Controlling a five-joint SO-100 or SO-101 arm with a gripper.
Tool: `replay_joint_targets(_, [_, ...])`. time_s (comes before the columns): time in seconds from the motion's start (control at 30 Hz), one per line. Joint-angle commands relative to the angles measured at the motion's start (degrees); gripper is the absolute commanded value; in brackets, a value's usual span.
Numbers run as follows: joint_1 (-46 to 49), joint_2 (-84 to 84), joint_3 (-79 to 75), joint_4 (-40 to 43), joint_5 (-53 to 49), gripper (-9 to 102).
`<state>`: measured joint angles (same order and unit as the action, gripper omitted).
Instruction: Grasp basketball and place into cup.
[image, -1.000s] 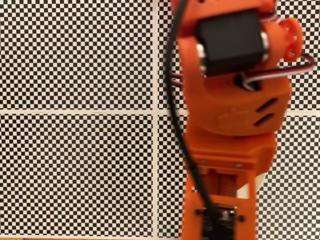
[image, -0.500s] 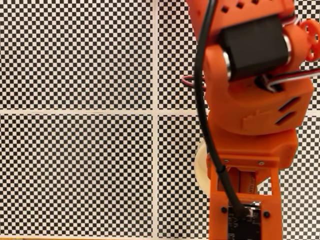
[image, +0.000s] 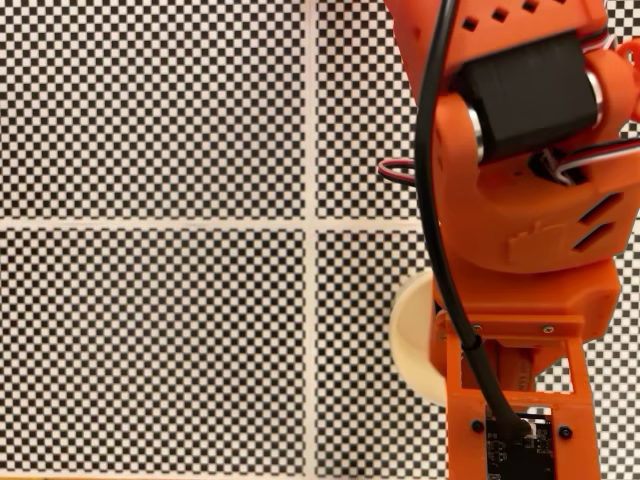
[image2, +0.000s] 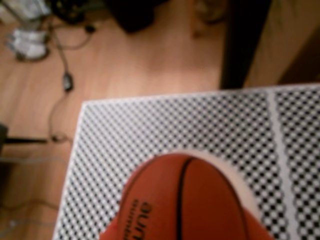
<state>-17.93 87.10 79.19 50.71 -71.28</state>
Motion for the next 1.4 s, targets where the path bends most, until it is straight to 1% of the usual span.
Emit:
replay_joint_targets(0.0, [-0.18,0.26,-2.55,-1.14,-0.53,24])
replay_joint_targets(0.07, [-0.26,0.26,-2.64,-1.14,-0.53,29])
replay_joint_targets(0.17, [-0.44,0.26,-2.64,-1.14,-0.35,42])
replay_joint_targets(0.23, [-0.62,0.26,-2.55,-1.14,-0.35,46])
replay_joint_targets(0.7, [-1.93,-0.26,-2.81,-1.14,1.23,46])
replay_joint_targets(0.77, [-1.49,0.09,-2.81,-1.14,1.58,41])
replay_joint_targets(0.8, [-1.23,0.53,-2.55,-1.14,1.93,36])
replay_joint_targets(0.93, [0.62,2.2,-2.37,-1.14,3.78,10])
replay_joint_targets(1.0, [1.93,3.16,-2.46,-1.05,3.96,1])
replay_joint_targets(1.2, [6.68,6.94,-2.64,-1.05,0.7,0])
replay_joint_targets(1.37, [13.8,10.28,-2.02,-1.58,-8.53,0])
